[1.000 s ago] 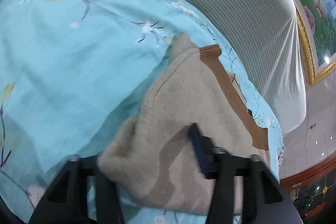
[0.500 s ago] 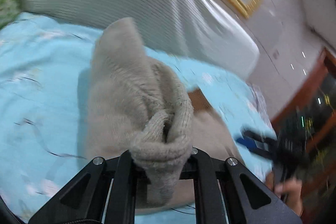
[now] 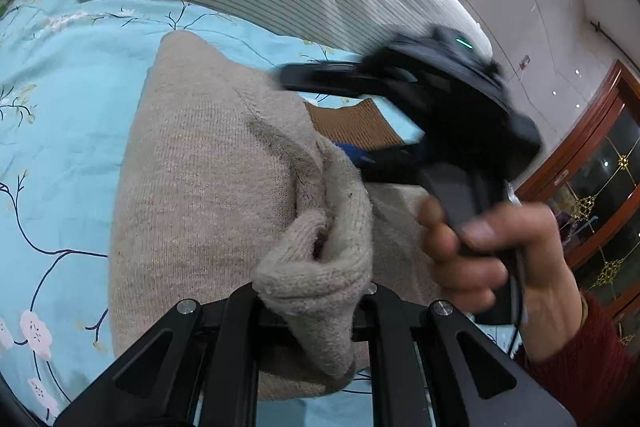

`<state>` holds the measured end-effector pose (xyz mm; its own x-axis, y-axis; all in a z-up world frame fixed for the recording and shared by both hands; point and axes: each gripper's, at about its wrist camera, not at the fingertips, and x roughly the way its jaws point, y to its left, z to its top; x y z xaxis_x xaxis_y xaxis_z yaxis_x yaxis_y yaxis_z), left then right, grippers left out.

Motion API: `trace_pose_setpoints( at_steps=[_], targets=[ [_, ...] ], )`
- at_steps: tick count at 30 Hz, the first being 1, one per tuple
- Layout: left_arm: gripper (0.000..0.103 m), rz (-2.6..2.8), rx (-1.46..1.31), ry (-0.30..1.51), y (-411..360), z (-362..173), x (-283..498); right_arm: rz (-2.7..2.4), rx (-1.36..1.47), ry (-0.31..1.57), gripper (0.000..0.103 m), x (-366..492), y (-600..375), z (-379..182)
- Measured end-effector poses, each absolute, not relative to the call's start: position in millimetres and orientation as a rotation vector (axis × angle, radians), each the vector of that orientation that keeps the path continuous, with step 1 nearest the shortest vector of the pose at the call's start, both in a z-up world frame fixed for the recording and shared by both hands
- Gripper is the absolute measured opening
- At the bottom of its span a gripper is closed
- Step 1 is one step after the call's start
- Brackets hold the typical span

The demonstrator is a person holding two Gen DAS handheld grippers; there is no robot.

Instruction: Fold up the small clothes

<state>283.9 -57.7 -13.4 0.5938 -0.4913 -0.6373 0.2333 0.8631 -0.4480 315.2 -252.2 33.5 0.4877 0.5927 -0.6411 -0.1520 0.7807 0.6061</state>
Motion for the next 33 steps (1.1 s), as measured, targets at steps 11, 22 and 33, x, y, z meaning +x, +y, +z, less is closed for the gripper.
trace_pose_setpoints(
  at_steps=[11, 22, 33],
  targets=[
    [0.010, -0.579, -0.297, 0.768, -124.2, 36.0, 282.4, 0.456, 0.369, 0.776, 0.017, 275.9, -277.3, 117.2],
    [0.018, -0.632, -0.227, 0.879, -204.4, -10.1, 286.8, 0.221, 0.378, 0.858, 0.016, 248.5, -373.8, 73.2],
    [0.053, -0.688, -0.224, 0.901, -161.2, 3.5, 245.5, 0.076, 0.314, 0.797, 0.035, 219.9, -383.2, 88.1]
  ],
)
